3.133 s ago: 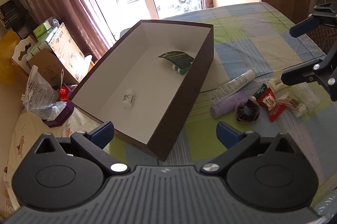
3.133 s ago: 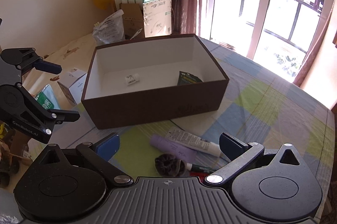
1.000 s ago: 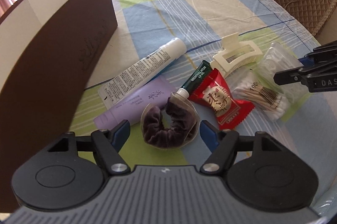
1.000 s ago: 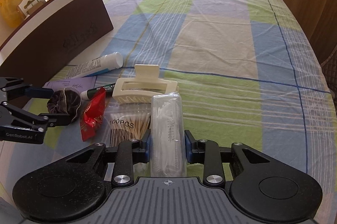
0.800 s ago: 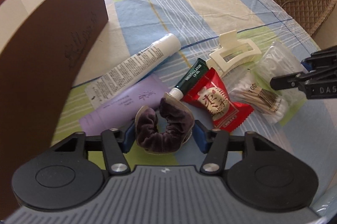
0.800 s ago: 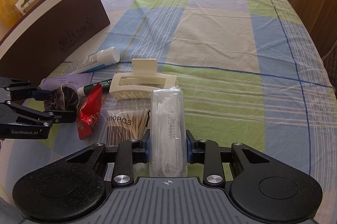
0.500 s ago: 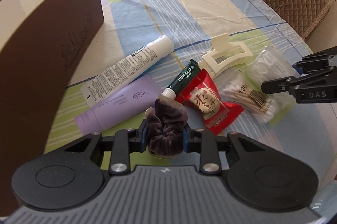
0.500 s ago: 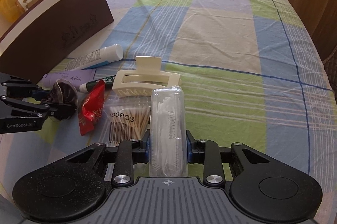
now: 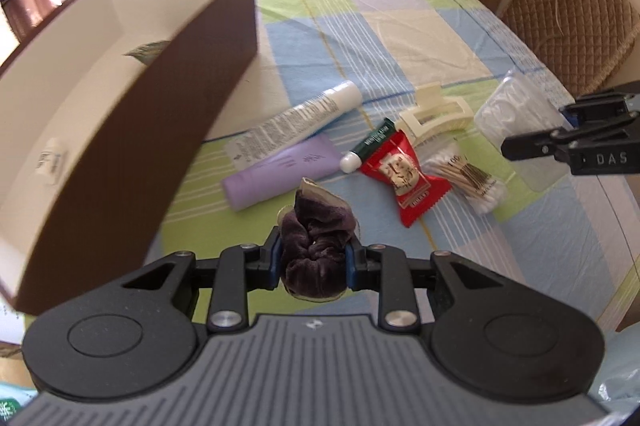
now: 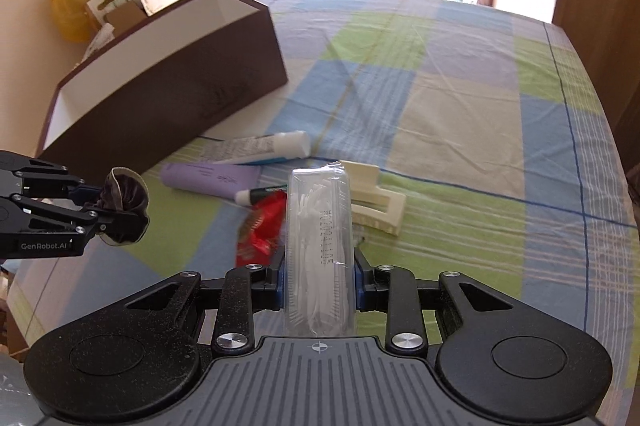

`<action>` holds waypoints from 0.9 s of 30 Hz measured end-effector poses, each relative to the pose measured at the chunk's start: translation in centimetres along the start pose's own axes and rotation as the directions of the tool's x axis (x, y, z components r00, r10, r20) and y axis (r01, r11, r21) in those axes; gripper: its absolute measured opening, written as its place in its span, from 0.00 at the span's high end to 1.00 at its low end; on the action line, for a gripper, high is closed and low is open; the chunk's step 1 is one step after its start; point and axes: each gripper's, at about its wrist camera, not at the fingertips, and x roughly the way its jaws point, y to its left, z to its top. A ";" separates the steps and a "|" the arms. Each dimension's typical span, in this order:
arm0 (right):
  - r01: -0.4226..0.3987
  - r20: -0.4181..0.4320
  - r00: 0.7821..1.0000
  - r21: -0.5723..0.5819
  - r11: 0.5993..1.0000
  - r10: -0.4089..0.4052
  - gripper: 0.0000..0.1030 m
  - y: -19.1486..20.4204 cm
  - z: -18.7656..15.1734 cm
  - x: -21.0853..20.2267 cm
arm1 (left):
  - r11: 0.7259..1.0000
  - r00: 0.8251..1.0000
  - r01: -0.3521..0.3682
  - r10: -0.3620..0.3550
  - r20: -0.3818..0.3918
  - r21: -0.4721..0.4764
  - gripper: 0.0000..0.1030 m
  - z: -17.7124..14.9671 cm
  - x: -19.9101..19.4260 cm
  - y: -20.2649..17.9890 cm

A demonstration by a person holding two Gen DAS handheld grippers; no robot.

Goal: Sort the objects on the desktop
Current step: 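Grasp the brown scrunchie with the left tool, then carry the scrunchie and cotton pad pack over the brown box with both tools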

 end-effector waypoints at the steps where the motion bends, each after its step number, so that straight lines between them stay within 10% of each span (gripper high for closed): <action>1: -0.006 0.003 1.000 -0.009 1.000 0.006 0.68 0.4 0.1 -0.1 | 1.000 1.000 -0.005 0.005 0.008 -0.008 0.76 -0.1 -0.5 0.2; 27: -0.193 -0.020 0.981 -0.138 0.972 0.192 0.68 10.4 2.9 1.6 | 0.990 0.983 -0.105 0.117 0.141 -0.091 0.76 -3.8 -11.2 6.9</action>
